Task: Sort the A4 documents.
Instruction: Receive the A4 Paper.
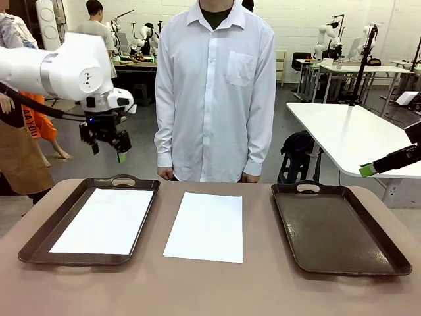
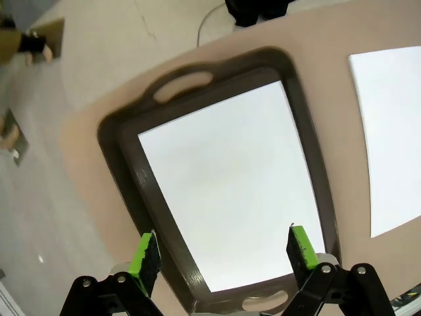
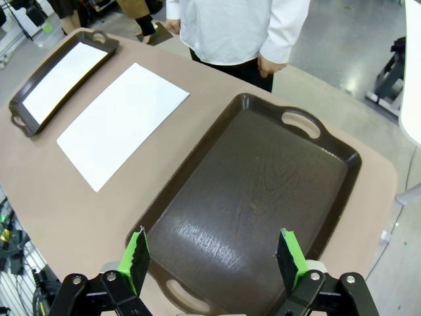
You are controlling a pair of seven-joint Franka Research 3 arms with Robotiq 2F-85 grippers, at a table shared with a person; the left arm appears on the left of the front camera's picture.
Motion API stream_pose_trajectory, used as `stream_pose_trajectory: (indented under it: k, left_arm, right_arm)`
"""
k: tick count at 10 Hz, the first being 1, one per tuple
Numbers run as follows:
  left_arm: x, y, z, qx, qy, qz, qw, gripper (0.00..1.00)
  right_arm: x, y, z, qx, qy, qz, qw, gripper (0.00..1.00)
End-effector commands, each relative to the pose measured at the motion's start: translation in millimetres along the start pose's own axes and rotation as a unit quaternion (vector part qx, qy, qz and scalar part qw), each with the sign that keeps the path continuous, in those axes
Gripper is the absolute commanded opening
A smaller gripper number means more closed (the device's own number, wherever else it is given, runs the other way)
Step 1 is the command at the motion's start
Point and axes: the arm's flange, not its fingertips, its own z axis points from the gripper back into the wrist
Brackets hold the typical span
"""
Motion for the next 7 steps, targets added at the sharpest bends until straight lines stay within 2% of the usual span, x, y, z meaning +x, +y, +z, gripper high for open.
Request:
stream_pose_trajectory:
  k: [1,4,6,7]
  left_arm:
    - [-40.0,-2.4,10.2,0.035,-0.061,0.002,0.998,1.00]
    - [-88.2,-4.2,54.0,-0.044,-0.152,-0.024,0.987,1.00]
    - [-114.8,8.1,70.2,-0.128,-0.166,-0.056,0.976,1.00]
    - [-125.6,14.8,77.6,-0.137,-0.174,-0.051,0.974,1.00]
  right_arm:
    - [-1.0,-2.6,-2.8,0.008,-0.004,0.001,1.000,1.00]
    - [-1.0,-2.6,-2.8,0.008,-0.004,0.001,1.000,1.00]
    - [-1.0,-2.6,-2.8,0.008,-0.004,0.001,1.000,1.00]
    - [-1.0,-2.6,-2.8,0.008,-0.004,0.001,1.000,1.00]
